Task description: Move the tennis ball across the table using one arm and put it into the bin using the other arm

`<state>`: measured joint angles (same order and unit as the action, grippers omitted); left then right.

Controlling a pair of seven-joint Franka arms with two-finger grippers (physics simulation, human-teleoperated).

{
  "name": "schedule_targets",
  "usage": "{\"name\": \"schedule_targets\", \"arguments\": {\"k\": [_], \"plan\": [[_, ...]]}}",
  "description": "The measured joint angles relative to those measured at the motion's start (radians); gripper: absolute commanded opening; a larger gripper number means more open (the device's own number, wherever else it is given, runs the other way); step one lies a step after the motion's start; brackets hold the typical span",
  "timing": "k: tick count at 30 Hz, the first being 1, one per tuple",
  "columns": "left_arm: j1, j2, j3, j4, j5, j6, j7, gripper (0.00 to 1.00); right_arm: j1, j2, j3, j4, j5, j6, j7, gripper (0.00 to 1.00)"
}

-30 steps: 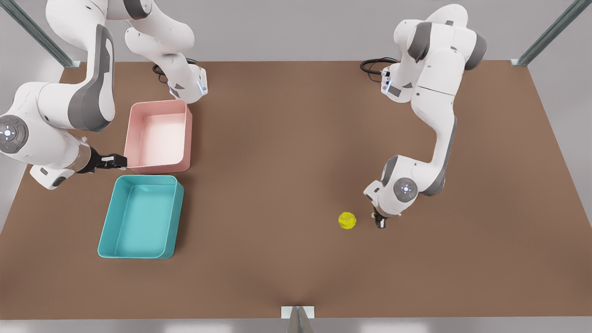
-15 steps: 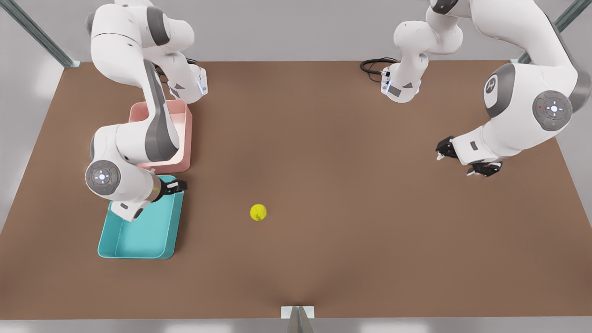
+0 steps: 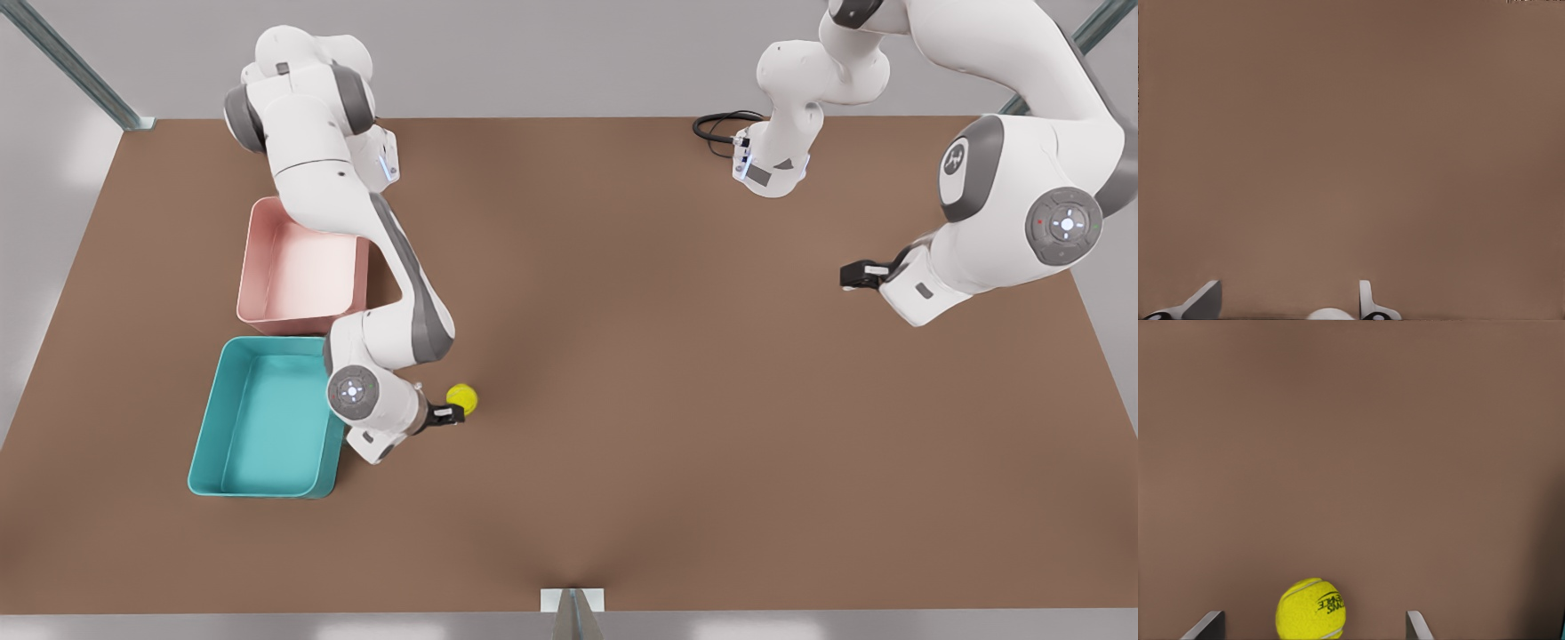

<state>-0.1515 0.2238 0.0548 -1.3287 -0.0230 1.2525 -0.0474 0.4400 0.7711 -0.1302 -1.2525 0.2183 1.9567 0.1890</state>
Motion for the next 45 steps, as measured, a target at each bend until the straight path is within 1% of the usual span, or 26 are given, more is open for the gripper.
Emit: {"name": "schedule_targets", "arguments": {"k": [7,13,18,23,45], "plan": [[0.004,0.001,0.000,0.000,-0.001,-0.018,-0.103,1.00,0.005,0.024,0.000,-0.046,0.008,0.123,0.101,1.00],[0.006,0.003,0.000,0.000,-0.004,-0.023,-0.165,1.00,0.060,0.016,0.000,-0.120,0.009,0.189,0.165,1.00],[0.010,0.003,0.000,-0.003,-0.005,-0.025,-0.204,1.00,0.091,-0.071,0.000,-0.250,0.007,0.211,0.205,1.00],[0.012,0.010,0.000,-0.004,-0.006,-0.025,-0.232,1.00,0.110,-0.091,0.000,-0.313,0.006,0.221,0.234,1.00],[0.022,0.014,-0.002,-0.003,-0.006,-0.025,-0.298,1.00,0.103,-0.001,0.000,-0.321,0.006,0.297,0.293,1.00]]}}
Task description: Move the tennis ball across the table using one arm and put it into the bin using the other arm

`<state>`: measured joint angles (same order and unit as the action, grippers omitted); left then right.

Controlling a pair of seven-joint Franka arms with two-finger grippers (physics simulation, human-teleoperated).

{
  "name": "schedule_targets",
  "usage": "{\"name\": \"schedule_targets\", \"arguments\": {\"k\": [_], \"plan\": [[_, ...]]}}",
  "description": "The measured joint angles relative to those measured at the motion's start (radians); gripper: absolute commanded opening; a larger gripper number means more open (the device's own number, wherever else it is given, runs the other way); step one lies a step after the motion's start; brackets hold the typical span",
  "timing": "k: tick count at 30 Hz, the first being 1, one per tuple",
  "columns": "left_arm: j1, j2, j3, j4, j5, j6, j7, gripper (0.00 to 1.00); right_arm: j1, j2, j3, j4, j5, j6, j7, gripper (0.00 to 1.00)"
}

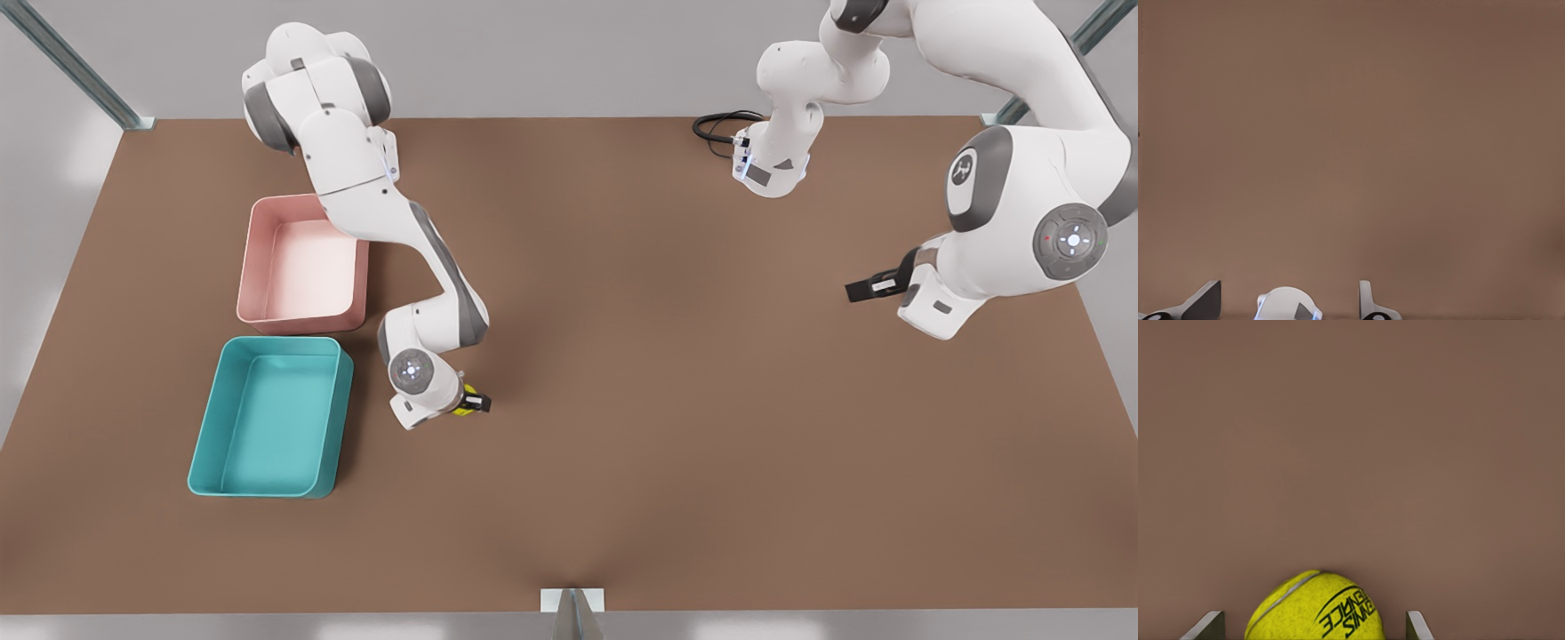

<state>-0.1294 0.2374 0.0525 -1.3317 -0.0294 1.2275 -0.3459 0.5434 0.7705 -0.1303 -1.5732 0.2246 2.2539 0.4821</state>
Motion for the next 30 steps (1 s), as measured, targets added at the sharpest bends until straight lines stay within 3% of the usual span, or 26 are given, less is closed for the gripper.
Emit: {"name": "schedule_targets", "arguments": {"k": [13,14,16,18,30], "plan": [[0.002,0.000,0.000,0.001,0.007,-0.002,-0.016,1.00,0.013,0.037,0.002,-0.002,0.000,0.020,0.012,1.00],[0.002,0.000,0.000,0.000,0.007,-0.002,-0.017,1.00,0.013,0.038,0.002,-0.002,0.000,0.020,0.013,0.95],[0.002,0.001,0.000,0.000,0.007,-0.002,-0.018,1.00,0.011,0.037,0.002,-0.001,0.001,0.021,0.012,0.72],[0.004,0.001,0.001,0.000,0.007,-0.006,-0.020,1.00,0.008,0.033,0.002,0.000,0.005,0.022,0.008,0.66],[-0.009,0.000,-0.005,0.003,0.002,-0.036,-0.032,1.00,-0.161,-0.135,-0.009,0.064,0.012,-0.040,-0.094,0.64]]}}
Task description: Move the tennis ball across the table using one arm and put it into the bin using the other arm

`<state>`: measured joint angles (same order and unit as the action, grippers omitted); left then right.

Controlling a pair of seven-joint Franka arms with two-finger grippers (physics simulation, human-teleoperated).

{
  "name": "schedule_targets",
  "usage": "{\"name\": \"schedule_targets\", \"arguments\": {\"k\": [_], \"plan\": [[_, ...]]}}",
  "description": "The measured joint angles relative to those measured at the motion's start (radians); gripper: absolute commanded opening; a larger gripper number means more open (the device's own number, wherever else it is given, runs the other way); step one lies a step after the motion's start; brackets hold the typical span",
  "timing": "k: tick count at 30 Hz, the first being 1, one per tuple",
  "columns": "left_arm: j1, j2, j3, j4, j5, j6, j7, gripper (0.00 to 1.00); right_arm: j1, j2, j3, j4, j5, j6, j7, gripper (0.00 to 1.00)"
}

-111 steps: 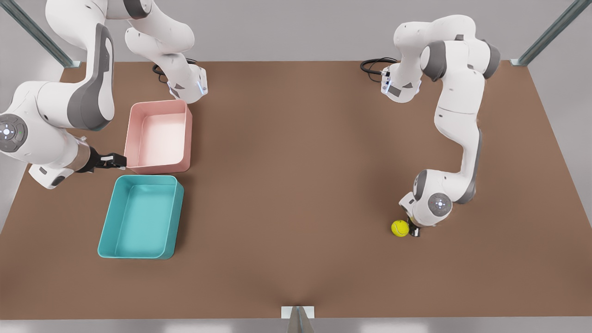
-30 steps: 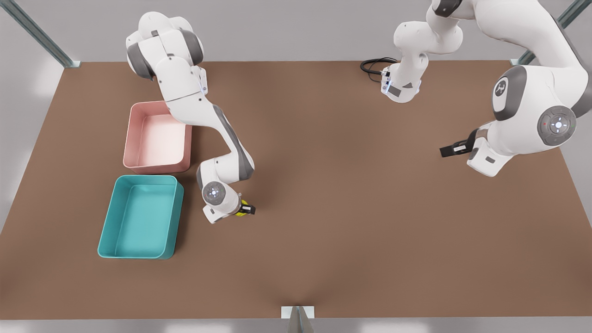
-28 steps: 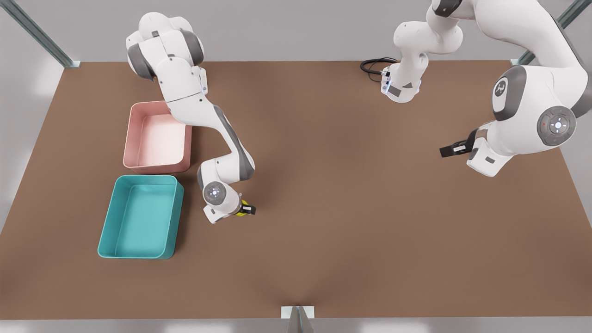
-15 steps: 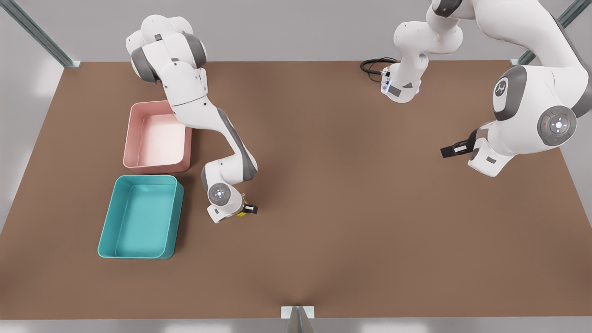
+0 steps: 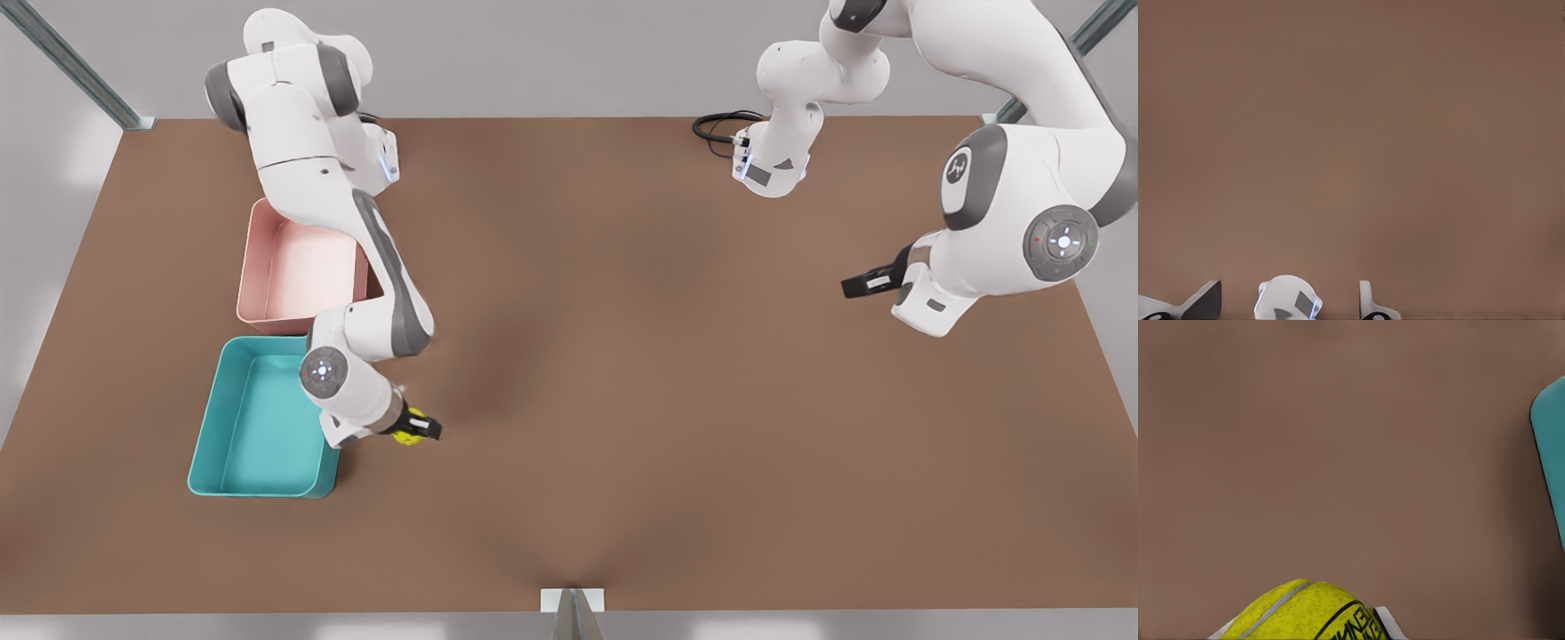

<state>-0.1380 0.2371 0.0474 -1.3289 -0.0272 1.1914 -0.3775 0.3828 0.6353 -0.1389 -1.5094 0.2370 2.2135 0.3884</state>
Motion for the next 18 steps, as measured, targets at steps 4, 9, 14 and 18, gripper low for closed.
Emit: {"name": "schedule_targets", "arguments": {"k": [4,9,14,18], "plan": [[0.003,0.000,-0.003,0.000,0.003,-0.005,-0.006,1.00,-0.140,-0.061,-0.006,0.002,-0.023,-0.064,-0.106,0.64],[0.008,0.000,-0.003,0.000,0.006,-0.008,-0.011,1.00,-0.264,-0.034,-0.011,0.011,-0.076,-0.111,-0.259,0.69],[0.010,0.002,-0.002,-0.002,0.007,-0.010,-0.016,1.00,-0.295,0.000,-0.010,0.012,-0.096,-0.133,-0.379,1.00],[0.012,0.003,0.000,-0.002,0.007,-0.010,-0.019,1.00,-0.277,-0.025,-0.004,0.039,-0.098,-0.189,-0.442,1.00]]}}
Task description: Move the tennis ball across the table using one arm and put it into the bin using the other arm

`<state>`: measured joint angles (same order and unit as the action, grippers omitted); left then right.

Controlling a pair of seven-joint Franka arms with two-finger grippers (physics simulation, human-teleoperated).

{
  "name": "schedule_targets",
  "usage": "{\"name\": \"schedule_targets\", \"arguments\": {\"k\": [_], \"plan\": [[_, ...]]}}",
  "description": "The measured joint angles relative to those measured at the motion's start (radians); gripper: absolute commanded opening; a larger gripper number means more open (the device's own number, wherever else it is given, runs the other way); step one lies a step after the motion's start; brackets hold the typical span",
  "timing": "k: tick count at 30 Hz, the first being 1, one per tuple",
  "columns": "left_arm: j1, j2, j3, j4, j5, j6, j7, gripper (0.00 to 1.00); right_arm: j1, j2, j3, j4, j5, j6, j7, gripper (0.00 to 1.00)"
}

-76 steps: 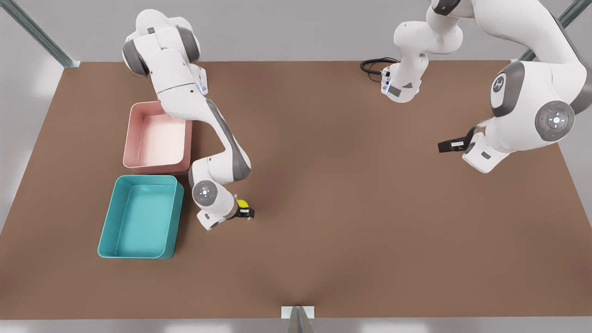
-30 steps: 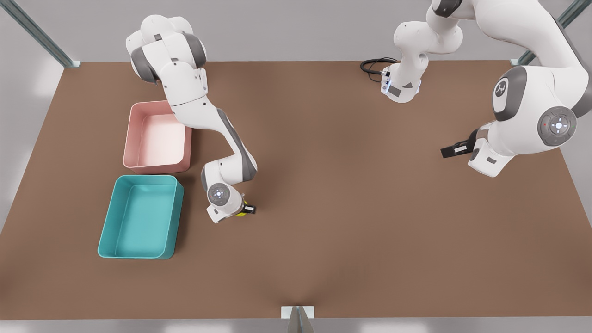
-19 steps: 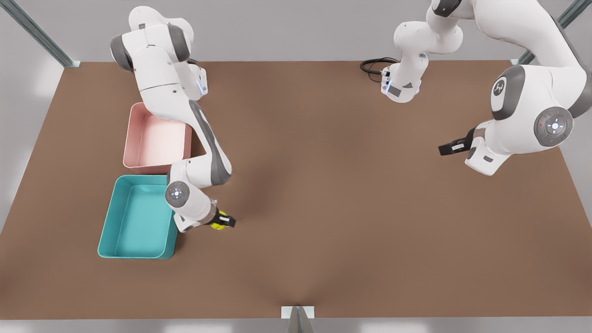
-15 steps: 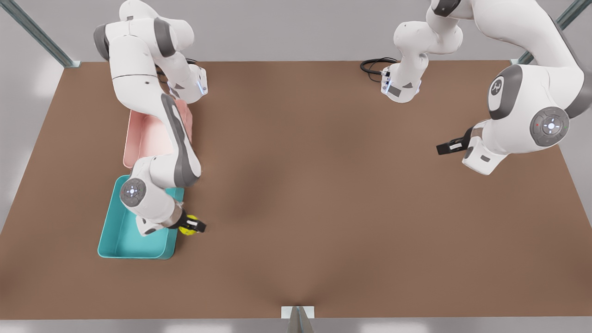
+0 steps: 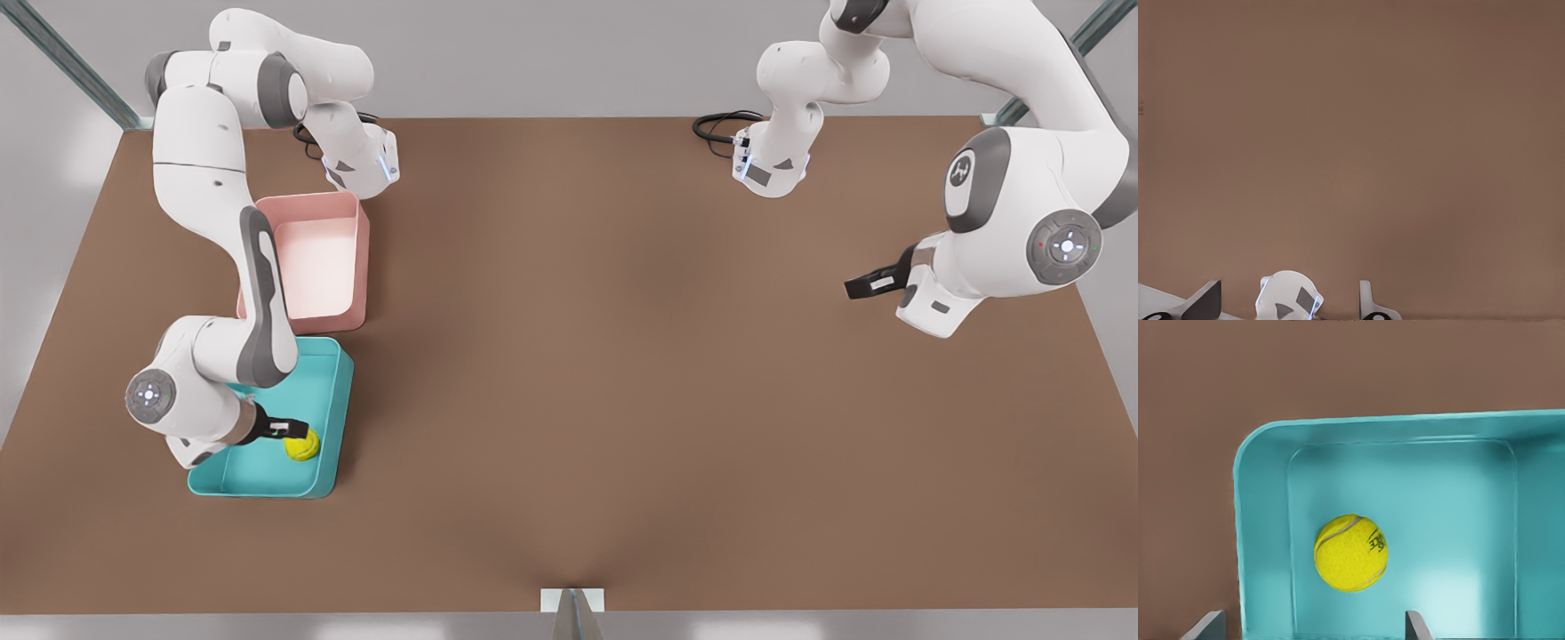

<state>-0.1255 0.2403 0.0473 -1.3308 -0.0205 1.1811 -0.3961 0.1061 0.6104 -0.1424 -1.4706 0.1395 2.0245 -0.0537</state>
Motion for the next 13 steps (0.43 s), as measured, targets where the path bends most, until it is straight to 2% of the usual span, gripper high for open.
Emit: {"name": "schedule_targets", "arguments": {"k": [3,5,7,9,13], "plan": [[0.001,0.000,0.000,-0.001,0.000,0.000,-0.002,1.00,0.093,-0.020,-0.006,0.247,-0.053,-0.217,-0.003,1.00],[0.001,0.001,0.000,-0.003,0.000,-0.001,-0.003,1.00,0.132,-0.073,-0.004,0.327,-0.098,-0.379,0.007,1.00],[0.001,0.002,0.000,-0.003,-0.001,-0.004,-0.004,1.00,0.108,-0.204,0.026,0.291,-0.125,-0.511,0.020,1.00],[-0.001,0.002,-0.001,-0.003,-0.002,-0.011,-0.005,1.00,0.009,-0.350,0.110,0.170,-0.141,-0.580,0.032,1.00],[-0.006,0.003,-0.002,-0.001,-0.003,-0.019,-0.008,1.00,-0.040,-0.472,0.143,0.032,-0.151,-0.640,0.051,1.00]]}}
